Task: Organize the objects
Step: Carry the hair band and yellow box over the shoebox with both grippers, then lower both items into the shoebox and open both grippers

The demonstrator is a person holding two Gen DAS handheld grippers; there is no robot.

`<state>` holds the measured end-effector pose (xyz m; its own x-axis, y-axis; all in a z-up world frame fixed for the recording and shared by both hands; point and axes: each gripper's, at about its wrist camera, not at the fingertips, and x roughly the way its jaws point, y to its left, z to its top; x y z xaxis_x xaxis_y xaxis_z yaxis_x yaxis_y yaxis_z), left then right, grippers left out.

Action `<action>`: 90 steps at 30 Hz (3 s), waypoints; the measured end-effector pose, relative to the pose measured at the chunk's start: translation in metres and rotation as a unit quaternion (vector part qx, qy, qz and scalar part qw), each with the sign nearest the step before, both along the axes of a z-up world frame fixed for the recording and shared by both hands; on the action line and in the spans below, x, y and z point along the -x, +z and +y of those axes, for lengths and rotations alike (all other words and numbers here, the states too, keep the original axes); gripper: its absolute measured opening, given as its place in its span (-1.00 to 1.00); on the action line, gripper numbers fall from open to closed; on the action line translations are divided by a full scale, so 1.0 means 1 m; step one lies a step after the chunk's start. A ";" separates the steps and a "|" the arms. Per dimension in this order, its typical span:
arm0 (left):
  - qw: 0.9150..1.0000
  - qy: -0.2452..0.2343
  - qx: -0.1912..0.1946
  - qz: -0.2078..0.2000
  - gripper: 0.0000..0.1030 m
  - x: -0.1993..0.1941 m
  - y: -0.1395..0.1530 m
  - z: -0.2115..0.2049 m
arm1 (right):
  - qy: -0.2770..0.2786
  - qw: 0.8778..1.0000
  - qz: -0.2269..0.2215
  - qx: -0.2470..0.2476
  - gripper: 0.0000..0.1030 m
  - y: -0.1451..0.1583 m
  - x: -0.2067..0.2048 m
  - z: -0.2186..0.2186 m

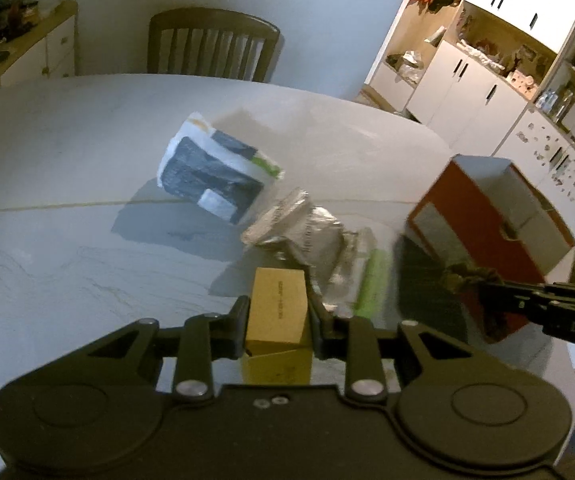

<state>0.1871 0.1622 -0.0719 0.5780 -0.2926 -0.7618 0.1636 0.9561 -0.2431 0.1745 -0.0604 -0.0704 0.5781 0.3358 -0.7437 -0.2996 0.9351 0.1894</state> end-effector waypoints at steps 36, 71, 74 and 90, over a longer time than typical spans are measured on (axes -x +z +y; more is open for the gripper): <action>0.989 -0.128 0.023 -0.063 -0.45 -0.003 0.068 -0.239 | -0.062 0.994 -0.075 -0.045 -0.82 0.073 0.008 -0.198; 0.987 -0.089 -0.125 0.055 -0.45 -0.089 -0.034 -0.354 | -0.003 0.999 0.040 0.030 -0.82 -0.025 -0.132 -0.256; 0.985 -0.086 -0.133 0.067 -0.44 -0.093 -0.037 -0.356 | 0.003 0.997 0.053 0.048 -0.82 -0.034 -0.136 -0.254; 0.979 -0.077 -0.138 0.131 -0.38 -0.104 -0.056 -0.357 | 0.018 0.996 0.060 0.056 -0.81 -0.040 -0.136 -0.263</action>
<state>0.2910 -0.1950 -0.1279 0.3176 -0.1235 -0.9402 0.2771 0.9603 -0.0325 0.3108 -0.3235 -0.1108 0.4718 0.2664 -0.8405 -0.3145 0.9414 0.1218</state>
